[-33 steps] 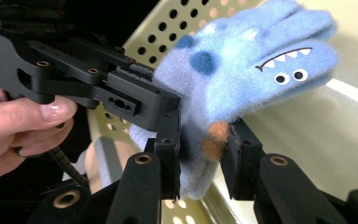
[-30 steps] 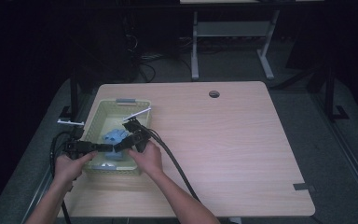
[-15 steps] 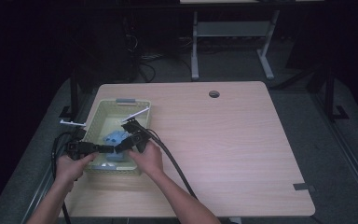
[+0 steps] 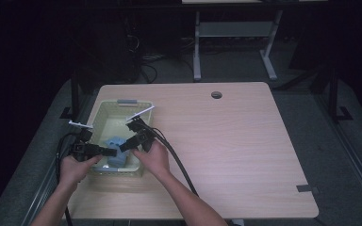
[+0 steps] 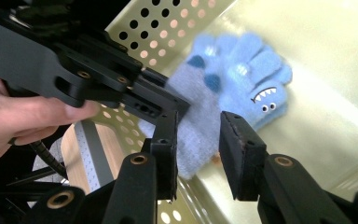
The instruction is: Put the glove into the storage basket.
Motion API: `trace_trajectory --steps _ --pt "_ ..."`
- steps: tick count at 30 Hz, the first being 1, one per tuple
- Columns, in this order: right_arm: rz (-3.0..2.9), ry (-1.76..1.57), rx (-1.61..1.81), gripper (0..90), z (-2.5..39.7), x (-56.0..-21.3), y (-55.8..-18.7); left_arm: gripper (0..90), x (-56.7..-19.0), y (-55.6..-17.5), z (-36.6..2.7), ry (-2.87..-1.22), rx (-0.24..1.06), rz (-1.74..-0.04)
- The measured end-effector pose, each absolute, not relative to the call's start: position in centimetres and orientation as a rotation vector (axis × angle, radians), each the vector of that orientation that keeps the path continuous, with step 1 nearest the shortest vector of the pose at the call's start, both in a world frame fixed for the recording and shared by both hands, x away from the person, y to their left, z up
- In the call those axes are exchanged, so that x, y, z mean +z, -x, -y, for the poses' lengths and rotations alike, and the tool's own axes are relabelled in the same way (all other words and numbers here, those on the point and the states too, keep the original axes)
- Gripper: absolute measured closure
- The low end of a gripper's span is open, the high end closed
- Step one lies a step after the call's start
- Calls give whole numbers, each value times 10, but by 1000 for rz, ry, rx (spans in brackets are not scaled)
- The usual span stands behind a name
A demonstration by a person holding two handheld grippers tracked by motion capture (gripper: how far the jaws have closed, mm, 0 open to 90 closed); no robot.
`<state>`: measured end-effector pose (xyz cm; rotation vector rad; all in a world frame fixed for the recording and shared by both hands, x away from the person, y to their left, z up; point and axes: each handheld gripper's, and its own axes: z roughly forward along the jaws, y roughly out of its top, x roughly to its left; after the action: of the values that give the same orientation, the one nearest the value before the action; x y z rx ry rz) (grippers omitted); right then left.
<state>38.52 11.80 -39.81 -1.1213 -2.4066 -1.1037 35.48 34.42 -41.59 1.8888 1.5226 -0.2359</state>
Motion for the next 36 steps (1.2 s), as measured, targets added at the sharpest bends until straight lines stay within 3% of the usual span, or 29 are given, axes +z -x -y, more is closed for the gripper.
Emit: trace_trajectory --steps 7,11,16,17,22,36 --pt "2408 1102 -1117 667 -118 -395 -383 688 -417 -357 -337 -1976 -189 -1588" --pt "2411 1097 -1121 664 -117 -394 -382 589 -416 -357 -340 -1972 -187 -1614" --pt "2409 1096 -1133 663 -113 -391 -381 573 -410 -357 -350 -1931 -162 -1644" --pt "2406 1093 -1143 662 -112 -390 -381 645 -409 -356 -351 -1930 -149 -1648" --pt "2404 1086 -1155 658 -109 -387 -380 766 -404 -356 -347 -1994 -79 -1624" --pt "2404 1081 -1172 657 -102 -384 -378 756 -417 -371 -327 -2162 -74 -1692"
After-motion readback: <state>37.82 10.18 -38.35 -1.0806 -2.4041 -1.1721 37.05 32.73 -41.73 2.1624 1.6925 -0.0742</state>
